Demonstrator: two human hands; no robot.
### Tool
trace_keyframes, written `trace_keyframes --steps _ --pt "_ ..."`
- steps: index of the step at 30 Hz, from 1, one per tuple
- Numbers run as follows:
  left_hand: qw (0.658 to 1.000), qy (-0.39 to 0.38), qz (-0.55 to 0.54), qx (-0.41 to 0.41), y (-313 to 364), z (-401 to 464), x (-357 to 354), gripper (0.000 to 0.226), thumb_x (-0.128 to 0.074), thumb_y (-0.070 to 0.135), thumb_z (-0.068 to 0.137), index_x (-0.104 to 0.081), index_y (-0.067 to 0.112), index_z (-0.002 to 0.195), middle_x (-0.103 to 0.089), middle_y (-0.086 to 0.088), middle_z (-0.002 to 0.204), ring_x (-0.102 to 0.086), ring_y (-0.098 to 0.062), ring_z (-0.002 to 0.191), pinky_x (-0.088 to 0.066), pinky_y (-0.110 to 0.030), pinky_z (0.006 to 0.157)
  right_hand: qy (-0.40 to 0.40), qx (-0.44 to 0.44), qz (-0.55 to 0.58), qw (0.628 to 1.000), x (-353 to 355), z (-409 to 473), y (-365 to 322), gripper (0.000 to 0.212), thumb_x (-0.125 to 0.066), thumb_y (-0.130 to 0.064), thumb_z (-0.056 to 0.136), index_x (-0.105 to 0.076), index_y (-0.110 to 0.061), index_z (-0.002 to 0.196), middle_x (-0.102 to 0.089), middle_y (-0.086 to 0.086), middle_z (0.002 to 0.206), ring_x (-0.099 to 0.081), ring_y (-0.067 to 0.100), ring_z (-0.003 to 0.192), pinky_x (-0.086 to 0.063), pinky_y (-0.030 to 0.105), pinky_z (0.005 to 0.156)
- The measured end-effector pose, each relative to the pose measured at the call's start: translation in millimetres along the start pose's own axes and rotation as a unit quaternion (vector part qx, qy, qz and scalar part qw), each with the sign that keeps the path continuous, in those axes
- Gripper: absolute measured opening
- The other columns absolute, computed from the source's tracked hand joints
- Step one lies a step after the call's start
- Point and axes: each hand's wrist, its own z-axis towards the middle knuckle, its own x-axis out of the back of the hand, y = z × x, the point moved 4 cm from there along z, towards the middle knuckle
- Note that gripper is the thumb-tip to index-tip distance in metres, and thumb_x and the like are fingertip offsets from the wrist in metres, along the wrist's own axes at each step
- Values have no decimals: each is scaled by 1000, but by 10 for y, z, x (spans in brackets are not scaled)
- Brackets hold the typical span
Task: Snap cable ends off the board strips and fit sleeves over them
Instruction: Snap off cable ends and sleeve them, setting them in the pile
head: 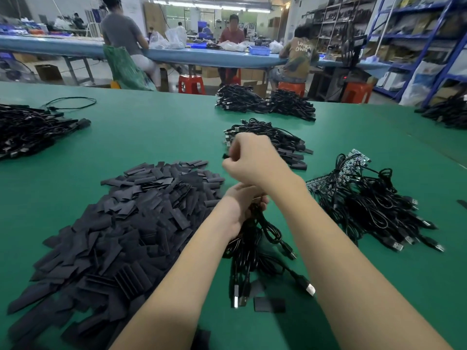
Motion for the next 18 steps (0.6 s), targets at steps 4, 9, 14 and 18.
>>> trace_keyframes --steps 4,9,14,18 --pt "993 -57 -106 8 16 -4 -38 7 -59 2 96 -61 8 94 -65 -4 72 -53 -9 51 -43 -17 45 28 -114 201 973 170 -277 580 7 -68 -19 84 -63 -17 88 -75 0 87 -64 14 76 -48 24 65" --pt "987 -89 -128 36 25 -18 -21 2 -61 6 96 -62 8 95 -65 -2 70 -54 -9 52 -44 -17 47 43 -168 547 819 160 -560 1036 26 -82 -7 82 -64 -7 100 -72 5 79 -67 16 71 -54 20 63" --pt "986 -102 -123 38 27 -42 -2 4 -63 8 94 -65 5 92 -66 -1 73 -55 -8 55 -45 -15 50 68 -141 655 739 164 -588 1173 37 -84 -9 73 -74 -6 109 -73 11 100 -70 18 84 -57 22 81" --pt "986 -120 -109 39 34 -53 -3 6 -65 11 93 -68 6 90 -66 0 75 -55 -6 58 -47 -14 52 80 -115 675 725 94 -572 1164 28 -79 -4 78 -74 -5 105 -75 13 99 -71 19 89 -56 22 83"
